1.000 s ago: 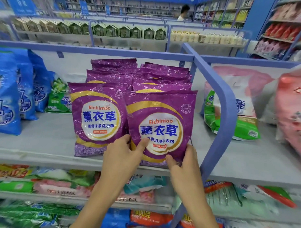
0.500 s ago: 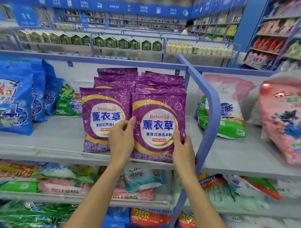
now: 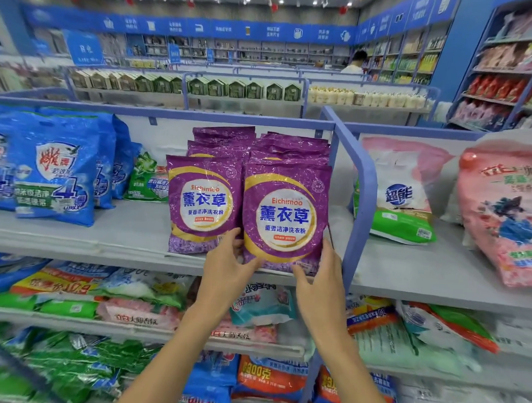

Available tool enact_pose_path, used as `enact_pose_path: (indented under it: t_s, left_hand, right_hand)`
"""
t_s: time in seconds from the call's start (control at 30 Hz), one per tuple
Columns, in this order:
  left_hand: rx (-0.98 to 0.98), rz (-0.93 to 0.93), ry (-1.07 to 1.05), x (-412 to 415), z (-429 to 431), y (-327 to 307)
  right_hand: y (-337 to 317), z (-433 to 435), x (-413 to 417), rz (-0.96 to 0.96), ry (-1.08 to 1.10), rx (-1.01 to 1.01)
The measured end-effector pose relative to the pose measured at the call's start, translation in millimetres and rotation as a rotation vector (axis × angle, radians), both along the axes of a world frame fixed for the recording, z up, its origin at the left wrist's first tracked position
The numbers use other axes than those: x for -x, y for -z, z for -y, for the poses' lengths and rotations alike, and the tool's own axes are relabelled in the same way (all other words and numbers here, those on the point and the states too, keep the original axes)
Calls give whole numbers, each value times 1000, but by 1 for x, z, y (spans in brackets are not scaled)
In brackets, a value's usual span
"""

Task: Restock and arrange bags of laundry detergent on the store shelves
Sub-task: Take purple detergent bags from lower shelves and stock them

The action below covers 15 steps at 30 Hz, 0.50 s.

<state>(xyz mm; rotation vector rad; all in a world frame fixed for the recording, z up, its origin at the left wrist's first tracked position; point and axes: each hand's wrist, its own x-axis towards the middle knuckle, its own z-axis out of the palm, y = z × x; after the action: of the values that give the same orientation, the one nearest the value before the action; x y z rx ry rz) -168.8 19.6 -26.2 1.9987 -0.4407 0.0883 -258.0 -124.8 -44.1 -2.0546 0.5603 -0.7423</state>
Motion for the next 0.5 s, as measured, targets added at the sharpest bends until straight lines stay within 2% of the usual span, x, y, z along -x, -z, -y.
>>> enact_pose_path:
  t_s: [0.1,0.2,0.33,0.5]
  left_hand:
    - [-181,161,-13,19,-13,11]
    - [-307,222,-36,35,-32,31]
    - [-428,201,-52,54,-72,53]
    - [-482,127,-216,77,-138,65]
  right_hand:
    - [11,-3,18,-60,-14,91]
    - [27,-9,36,-99,-54,155]
    - [45,-30,55,-137,-140,164]
    - [50,-73,51,-207,-306,221]
